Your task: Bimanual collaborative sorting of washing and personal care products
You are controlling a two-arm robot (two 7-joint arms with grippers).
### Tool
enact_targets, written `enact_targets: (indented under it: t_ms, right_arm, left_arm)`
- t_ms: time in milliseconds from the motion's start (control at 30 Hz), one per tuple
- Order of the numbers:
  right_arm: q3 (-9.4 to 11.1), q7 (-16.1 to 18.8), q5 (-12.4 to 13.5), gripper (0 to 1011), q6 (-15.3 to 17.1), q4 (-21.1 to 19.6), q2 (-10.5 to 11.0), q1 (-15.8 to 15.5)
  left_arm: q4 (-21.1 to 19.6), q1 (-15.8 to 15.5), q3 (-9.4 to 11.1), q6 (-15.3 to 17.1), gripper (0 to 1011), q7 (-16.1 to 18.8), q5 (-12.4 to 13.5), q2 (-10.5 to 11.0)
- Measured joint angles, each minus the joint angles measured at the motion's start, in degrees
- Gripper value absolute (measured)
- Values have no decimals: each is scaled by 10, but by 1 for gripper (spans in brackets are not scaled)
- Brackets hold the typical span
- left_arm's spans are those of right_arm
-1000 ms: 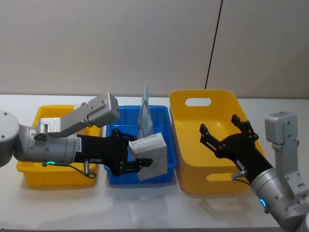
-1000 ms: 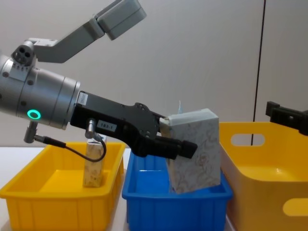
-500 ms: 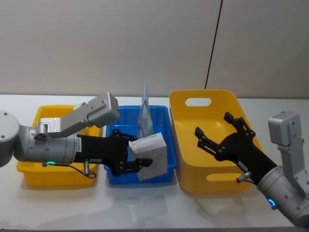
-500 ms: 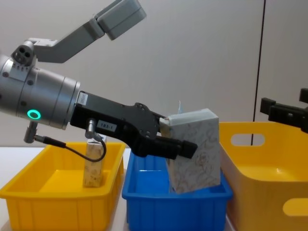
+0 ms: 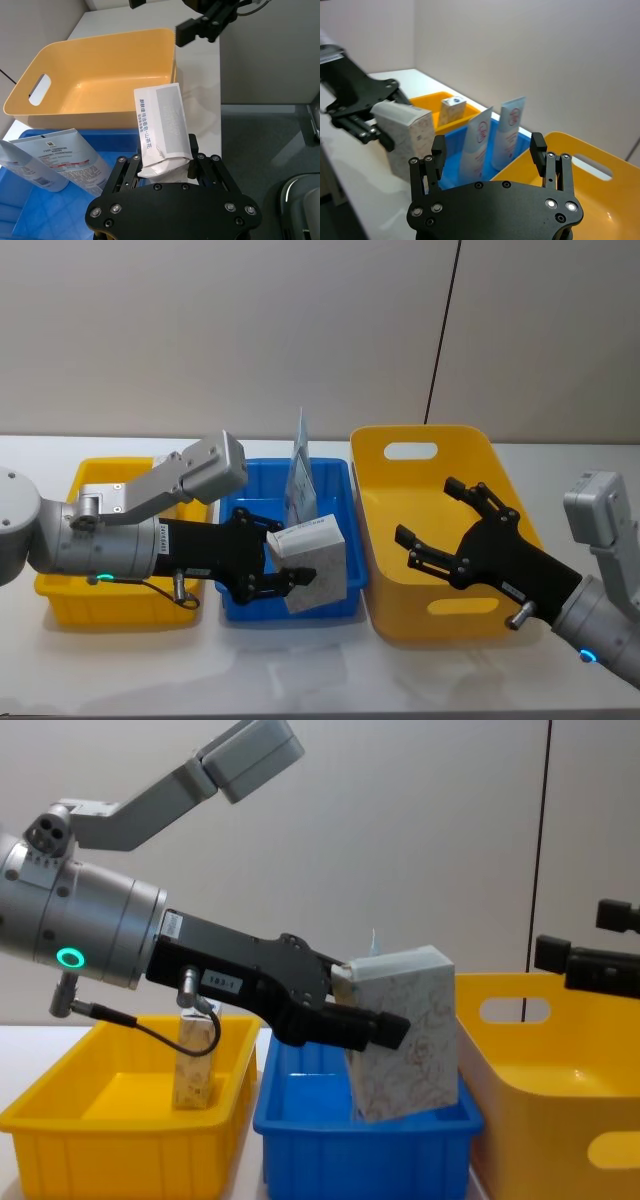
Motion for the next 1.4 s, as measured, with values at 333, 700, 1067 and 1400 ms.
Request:
enact_targets:
  t_ms: [333,700,1067,1400]
  right_arm:
    - [-22,106,19,1002,-20,38,39,43]
    - [-62,195,16,1002,-34,80,62,95]
    - [-90,220,2,1002,-36,95,63,119]
    - [-106,205,-13,1002,-38,101,48,131]
  left_arm:
    - [0,0,0,0,390,0,0,0]
    - [0,0,0,0,390,0,0,0]
    - [0,0,0,0,390,0,0,0]
    - [0,0,0,0,390,0,0,0]
